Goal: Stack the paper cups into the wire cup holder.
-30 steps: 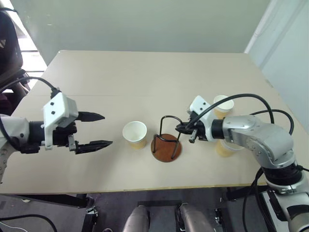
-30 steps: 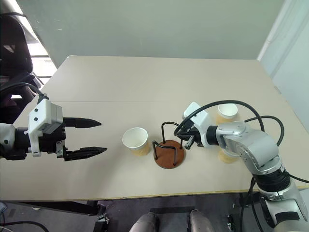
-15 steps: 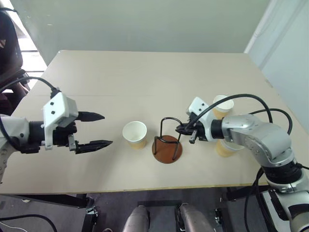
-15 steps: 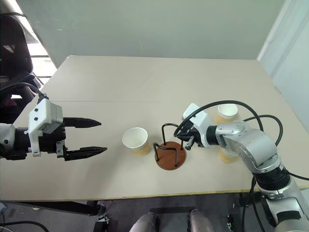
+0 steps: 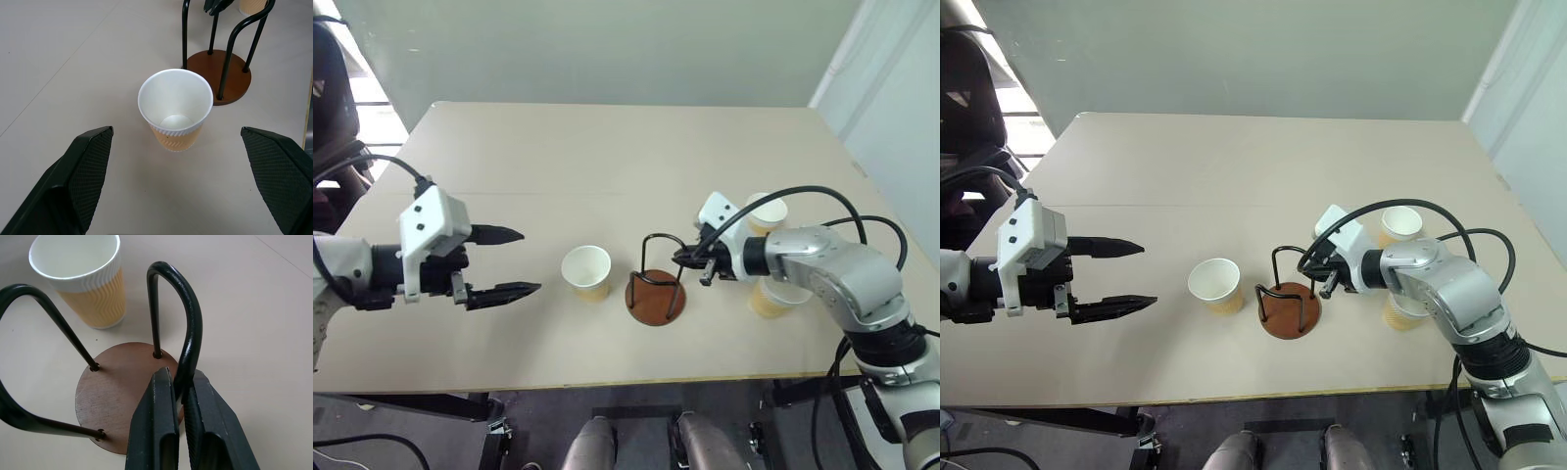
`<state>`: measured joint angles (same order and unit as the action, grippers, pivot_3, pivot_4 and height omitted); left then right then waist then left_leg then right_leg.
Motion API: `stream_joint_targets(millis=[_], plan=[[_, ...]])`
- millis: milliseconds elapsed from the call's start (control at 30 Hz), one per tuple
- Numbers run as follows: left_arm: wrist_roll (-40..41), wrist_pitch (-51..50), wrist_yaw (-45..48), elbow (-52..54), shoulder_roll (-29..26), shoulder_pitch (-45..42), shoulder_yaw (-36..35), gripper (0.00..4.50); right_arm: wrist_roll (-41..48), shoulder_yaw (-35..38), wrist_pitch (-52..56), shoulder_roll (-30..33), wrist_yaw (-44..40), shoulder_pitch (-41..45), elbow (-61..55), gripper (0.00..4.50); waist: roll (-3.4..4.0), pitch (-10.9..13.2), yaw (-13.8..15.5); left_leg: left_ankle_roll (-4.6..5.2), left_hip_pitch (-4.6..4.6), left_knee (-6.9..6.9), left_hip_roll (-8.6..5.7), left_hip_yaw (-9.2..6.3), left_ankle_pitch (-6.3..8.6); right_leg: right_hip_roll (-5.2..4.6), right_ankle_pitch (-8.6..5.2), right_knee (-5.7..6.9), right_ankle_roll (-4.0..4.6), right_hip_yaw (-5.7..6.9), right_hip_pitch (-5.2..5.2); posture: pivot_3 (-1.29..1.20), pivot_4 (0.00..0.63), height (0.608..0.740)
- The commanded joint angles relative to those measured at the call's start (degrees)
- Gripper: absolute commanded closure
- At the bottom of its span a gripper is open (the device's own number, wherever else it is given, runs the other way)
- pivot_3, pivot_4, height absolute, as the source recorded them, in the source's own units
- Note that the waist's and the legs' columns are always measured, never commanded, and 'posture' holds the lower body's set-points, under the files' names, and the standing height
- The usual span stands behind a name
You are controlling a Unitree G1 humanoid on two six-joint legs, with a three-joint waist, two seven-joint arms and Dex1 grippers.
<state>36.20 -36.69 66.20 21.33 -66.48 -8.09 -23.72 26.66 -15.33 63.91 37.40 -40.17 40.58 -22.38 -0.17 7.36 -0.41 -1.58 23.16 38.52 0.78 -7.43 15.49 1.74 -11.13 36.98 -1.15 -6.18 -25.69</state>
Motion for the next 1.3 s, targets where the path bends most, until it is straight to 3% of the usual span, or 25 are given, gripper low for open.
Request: stream_joint_targets(millis=[33, 767, 1000, 1300], plan=[[0.54, -0.11, -0.28, 1.17, -0.18, 0.27, -2.45, 0.00, -0.85, 0.49, -1.50, 0.50, -0.49, 0.99, -0.05, 4.45, 0.00, 0.00, -0.01, 0.00, 0.00, 0.00, 0.00, 0.00, 0.00, 0.00, 0.00, 0.00, 0.00, 0.00, 0.00, 0.00, 0.150, 0.740], [0.94, -0.28, 0.03, 1.57, -0.65, 0.77, -3.16, 0.00, -2.06, -0.04, -0.52, -0.67, -0.20, 2.29, 1.38, 4.45, 0.00, 0.00, -0.01, 0.00, 0.00, 0.00, 0.00, 0.00, 0.00, 0.00, 0.02, 0.00, 0.06, 0.00, 0.00, 0.00, 0.150, 0.740], [0.71, 0.00, 0.09, 0.92, -0.84, 0.18, -2.77, 0.00, -2.75, 0.01, 5.76, -0.76, 2.87, 3.40, 1.58, 4.45, 0.00, 0.00, -0.01, 0.00, -0.01, 0.00, 0.00, 0.00, 0.00, 0.00, 0.03, 0.01, 0.08, 0.00, 0.00, 0.00, 0.150, 0.740], [0.65, 0.37, 0.25, 0.22, -0.79, -1.60, -0.97, 0.00, -1.79, 1.93, 12.40, -5.76, 8.45, 1.13, -2.74, 4.45, -0.06, -0.04, -0.03, 0.00, -0.09, 0.02, 0.01, 0.00, 0.00, 0.01, 0.06, 0.01, 0.14, 0.00, 0.06, 0.00, 0.150, 0.740]])
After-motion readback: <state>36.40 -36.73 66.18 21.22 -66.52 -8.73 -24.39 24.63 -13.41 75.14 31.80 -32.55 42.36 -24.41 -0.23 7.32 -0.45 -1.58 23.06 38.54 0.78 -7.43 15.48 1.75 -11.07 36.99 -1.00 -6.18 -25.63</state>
